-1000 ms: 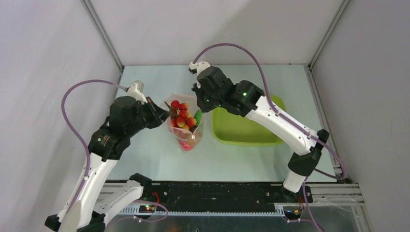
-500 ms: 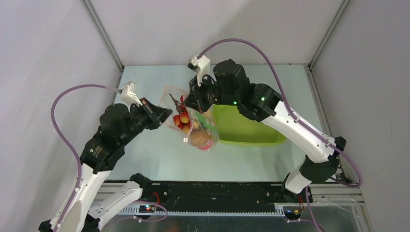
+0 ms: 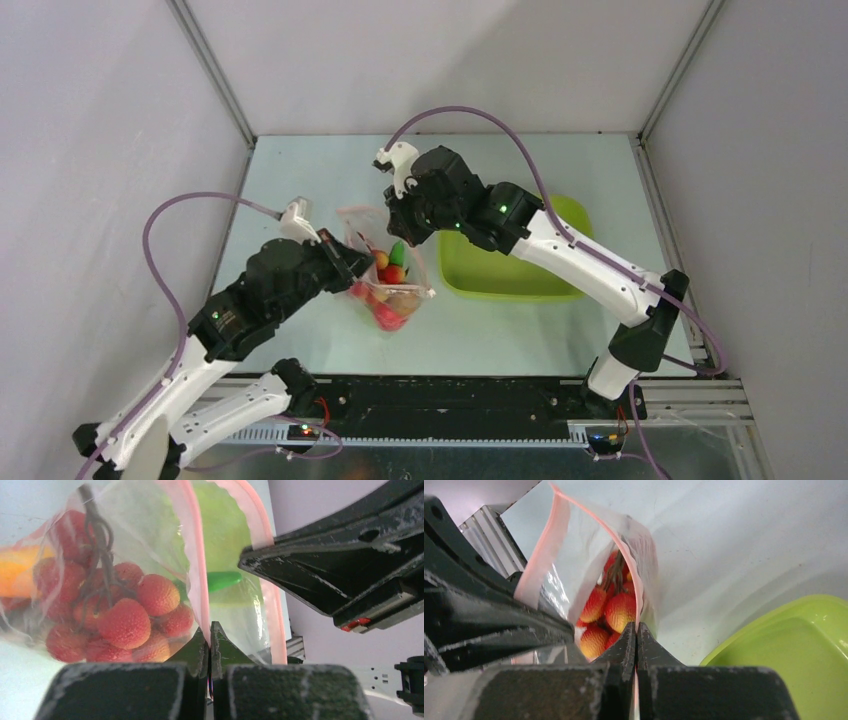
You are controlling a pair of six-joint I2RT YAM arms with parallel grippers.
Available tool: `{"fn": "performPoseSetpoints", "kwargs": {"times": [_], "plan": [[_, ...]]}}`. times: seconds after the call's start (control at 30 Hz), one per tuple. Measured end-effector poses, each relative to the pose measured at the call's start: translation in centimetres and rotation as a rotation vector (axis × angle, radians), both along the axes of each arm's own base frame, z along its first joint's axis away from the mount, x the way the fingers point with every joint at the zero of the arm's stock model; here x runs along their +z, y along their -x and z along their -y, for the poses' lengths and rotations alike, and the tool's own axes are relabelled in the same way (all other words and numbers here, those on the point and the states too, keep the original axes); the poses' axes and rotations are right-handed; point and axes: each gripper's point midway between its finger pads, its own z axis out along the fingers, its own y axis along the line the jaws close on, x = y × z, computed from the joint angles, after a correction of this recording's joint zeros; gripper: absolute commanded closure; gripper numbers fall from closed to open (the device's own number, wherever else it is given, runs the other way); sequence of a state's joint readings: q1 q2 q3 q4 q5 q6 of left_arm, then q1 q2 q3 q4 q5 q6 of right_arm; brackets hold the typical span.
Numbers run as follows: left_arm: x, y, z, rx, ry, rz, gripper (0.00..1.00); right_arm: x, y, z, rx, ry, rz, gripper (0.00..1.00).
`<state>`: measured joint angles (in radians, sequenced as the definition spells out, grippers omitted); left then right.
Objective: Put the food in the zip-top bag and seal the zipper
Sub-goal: Adjust the zipper food storage bag at the center of the board, then zip the zipper food storage bag at the center of the board.
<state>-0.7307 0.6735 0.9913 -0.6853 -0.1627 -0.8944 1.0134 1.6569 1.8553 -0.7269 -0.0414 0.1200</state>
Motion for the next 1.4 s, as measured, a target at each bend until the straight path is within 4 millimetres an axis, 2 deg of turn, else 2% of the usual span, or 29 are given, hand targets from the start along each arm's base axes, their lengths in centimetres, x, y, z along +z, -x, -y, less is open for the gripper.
{"fn": "performPoseSetpoints", "kwargs": {"times": [0.23, 0.47, 0.6, 0.77, 0.83, 0.87, 0.9, 0.93, 1.03, 1.23, 1.3, 1.4], "plan": [[0.0, 1.0, 3.5, -0.029, 0.021, 0.008, 1.0, 0.6, -0.3, -0.5, 0.028, -0.013, 0.048, 1.0], [0.3, -0.2, 6.6, 0.004, 0.01, 0.018, 0.97, 0.9, -0.6, -0.6, 0.046, -0.008, 0.088, 1.0], [0.3, -0.8, 6.6, 0.04, 0.014, 0.021, 0.96, 0.3, -0.8, -0.6, 0.05, 0.002, 0.093, 0.99], [0.5, -1.1, 5.2, 0.105, 0.043, 0.033, 0.97, -2.4, -1.3, -0.1, 0.047, 0.023, 0.045, 0.9], [0.5, -1.1, 4.8, 0.124, 0.052, 0.035, 0.98, -3.0, -1.4, 0.1, 0.048, 0.017, 0.02, 0.79], [0.5, -1.2, 4.6, 0.133, 0.058, 0.035, 0.98, -3.0, -1.4, 0.2, 0.051, 0.009, 0.01, 0.64], [0.5, -1.2, 4.6, 0.136, 0.061, 0.035, 0.99, -3.0, -1.4, 0.3, 0.054, 0.002, 0.001, 0.58], [0.5, -1.2, 4.5, 0.14, 0.065, 0.033, 0.99, -2.9, -1.3, 0.4, 0.056, -0.009, -0.005, 0.45], [0.4, -1.2, 4.4, 0.148, 0.071, 0.03, 1.0, -1.8, -0.9, 1.0, 0.069, -0.044, -0.005, 0.3], [0.1, -1.3, 4.2, 0.169, 0.085, 0.023, 1.0, 2.5, 0.9, 4.2, 0.095, -0.162, 0.061, 0.13], [0.1, -1.3, 4.1, 0.174, 0.092, 0.021, 1.0, 3.8, 1.9, 6.4, 0.096, -0.215, 0.097, 0.11], [0.2, -1.3, 4.0, 0.177, 0.103, 0.02, 1.0, 4.5, 3.3, 9.6, 0.079, -0.277, 0.156, 0.11]]}}
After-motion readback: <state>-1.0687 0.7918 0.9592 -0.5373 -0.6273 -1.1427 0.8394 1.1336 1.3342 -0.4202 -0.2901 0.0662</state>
